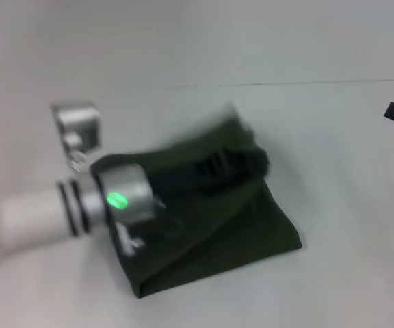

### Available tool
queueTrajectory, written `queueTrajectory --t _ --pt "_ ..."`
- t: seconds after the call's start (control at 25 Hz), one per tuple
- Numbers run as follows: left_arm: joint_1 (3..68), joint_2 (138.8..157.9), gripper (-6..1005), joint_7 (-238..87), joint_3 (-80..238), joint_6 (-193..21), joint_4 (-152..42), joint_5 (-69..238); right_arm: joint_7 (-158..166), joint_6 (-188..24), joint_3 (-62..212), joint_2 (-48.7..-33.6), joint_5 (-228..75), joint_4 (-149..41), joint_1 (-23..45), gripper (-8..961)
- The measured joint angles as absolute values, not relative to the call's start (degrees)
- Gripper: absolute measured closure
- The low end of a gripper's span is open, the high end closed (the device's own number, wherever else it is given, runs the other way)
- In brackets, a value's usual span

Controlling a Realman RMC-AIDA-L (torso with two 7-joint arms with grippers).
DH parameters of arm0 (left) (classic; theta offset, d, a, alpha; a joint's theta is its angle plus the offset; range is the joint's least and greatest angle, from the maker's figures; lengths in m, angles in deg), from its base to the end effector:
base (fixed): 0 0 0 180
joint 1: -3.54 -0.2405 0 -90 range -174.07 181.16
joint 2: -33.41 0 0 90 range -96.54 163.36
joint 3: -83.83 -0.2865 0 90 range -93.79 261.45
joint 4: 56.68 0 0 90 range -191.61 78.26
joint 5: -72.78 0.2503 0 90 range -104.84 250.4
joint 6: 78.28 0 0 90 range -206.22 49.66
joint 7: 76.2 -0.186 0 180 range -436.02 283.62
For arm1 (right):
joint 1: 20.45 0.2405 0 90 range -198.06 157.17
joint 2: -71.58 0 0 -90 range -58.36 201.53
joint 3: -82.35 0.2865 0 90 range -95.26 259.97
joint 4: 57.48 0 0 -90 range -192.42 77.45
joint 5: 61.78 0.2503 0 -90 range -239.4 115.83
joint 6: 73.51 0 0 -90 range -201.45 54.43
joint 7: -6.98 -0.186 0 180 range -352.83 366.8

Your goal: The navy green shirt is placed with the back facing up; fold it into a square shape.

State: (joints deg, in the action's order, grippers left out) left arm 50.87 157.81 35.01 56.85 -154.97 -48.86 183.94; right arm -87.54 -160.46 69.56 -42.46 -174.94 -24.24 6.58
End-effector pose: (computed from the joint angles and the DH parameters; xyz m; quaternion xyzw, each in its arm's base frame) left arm -0.1875 0.4087 -0.1719 0.7327 0.5721 0.3637 0.0589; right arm 0.3739 0.3980 0.0569 -0.7734 0.4252 0.3773 0.2804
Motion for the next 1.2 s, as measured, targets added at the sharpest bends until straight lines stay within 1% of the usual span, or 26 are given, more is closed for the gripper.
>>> queueTrajectory --t 0.16,0.24,0.36,0.4,0.44,0.56,0.68,0.72,0.88,0.96,1.08,1.2 --pt "51.64 157.94 963 23.19 60.48 -146.45 -62.16 180.97 -87.52 -160.45 69.5 -42.04 -174.83 -24.2 6.05 28" --pt "50.98 157.97 937 19.45 63.17 -144.62 -65.16 180.9 -87.51 -160.26 69.33 -41.98 -174.82 -24.19 5.98 28" --pt "49.62 158.01 899 17.82 64.53 -149.31 -66.37 181.07 -87.61 -159.62 69.2 -41.92 -175.02 -24.17 6.05 29" --pt "48.93 158.03 857 17.71 64.65 -155.3 -66.0 181.07 -87.74 -159.48 69.17 -41.91 -175.06 -24.19 6.15 29" --pt "48.93 158.03 814 17.71 64.65 -155.3 -66.0 181.07 -87.84 -159.44 69.17 -41.91 -175.06 -24.22 6.28 29" --pt "47.66 157.93 687 17.91 65.4 -165.32 -63.91 180.74 -88.31 -159.26 69.17 -41.89 -175.15 -24.34 6.68 29" --pt "45.46 157.62 451 19.17 67.96 -170.01 -59.14 180.61 -89.95 -159.14 69.1 -41.7 -175.22 -24.19 7.12 29" --pt "44.2 157.53 411 20.47 69.15 -170.03 -55.99 180.58 -90.97 -159.14 68.95 -41.56 -175.28 -24.14 7.31 29" --pt "41.26 157.34 250 25.75 70.86 -164.77 -46.84 180.54 -96.82 -158.55 65.3 -39.83 -175.57 -24.12 8.06 30" --pt "40.43 157.17 213 28.09 70.78 -161.64 -42.81 180.51 -100.15 -157.99 62.28 -38.49 -175.58 -24.12 8.44 30" --pt "39.32 156.57 158 30.88 70.03 -156.73 -38.08 180.88 -104.33 -157.52 58.4 -37.04 -175.6 -24.13 8.83 30" --pt "38.5 155.34 102 31.56 68.91 -152.69 -36.55 181.06 -105.6 -157.23 57.5 -36.81 -175.61 -24.14 8.91 30"
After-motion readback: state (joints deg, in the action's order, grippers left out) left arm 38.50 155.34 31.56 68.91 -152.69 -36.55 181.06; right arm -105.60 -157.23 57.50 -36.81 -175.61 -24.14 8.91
